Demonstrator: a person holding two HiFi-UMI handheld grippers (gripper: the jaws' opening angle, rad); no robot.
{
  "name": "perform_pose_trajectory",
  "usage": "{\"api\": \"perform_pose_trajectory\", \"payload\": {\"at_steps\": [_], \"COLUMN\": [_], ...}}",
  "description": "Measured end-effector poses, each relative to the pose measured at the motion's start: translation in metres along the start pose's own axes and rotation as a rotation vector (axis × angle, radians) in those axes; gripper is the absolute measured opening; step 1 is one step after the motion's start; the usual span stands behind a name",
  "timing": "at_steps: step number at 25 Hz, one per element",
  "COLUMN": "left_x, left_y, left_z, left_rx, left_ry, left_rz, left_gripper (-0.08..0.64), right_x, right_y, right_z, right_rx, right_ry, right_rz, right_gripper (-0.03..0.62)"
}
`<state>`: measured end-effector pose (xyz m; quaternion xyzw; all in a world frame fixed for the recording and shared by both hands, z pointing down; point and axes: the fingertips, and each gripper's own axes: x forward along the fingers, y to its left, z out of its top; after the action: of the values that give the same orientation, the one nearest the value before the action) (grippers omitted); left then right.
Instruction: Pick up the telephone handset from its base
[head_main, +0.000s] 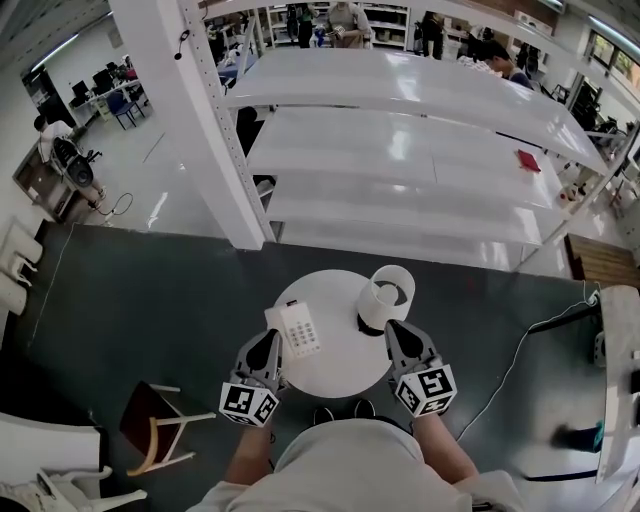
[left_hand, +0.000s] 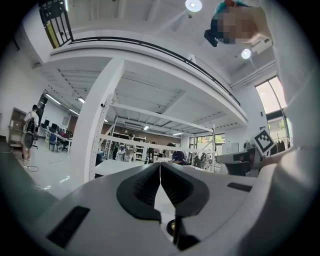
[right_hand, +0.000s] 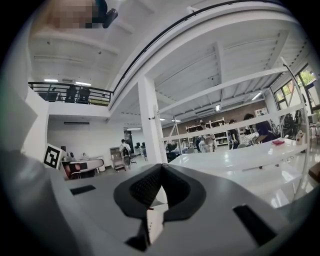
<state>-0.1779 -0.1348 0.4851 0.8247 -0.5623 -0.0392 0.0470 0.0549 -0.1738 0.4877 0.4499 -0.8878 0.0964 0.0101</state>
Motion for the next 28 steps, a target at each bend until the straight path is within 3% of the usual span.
{"api": "perform_pose_trajectory", "payload": {"at_steps": [18,23,28], "left_x": [0.011,0.015,0.012], "left_y": [0.0,0.007,0.004], "left_z": [-0.021,-0.043,-0.069], "left_rx": [-0.011,-0.021,0.004], "left_ry": [0.035,0.071,0.105], "left_rz": [0.032,0.051,0.022], "left_gripper": [0.02,0.021,0.021], "right_x": [0.005,0.008,0.009], "right_y": [-0.017,-0.018,-0.017], "right_z": [-0.006,-0.009,-0.012], "right_rx": [0.002,0.004,0.009], "right_ry": [0.021,0.033,0.043], "right_rz": [0.012,0.013,0.009], "right_gripper": [0.008,0.009,0.009]}}
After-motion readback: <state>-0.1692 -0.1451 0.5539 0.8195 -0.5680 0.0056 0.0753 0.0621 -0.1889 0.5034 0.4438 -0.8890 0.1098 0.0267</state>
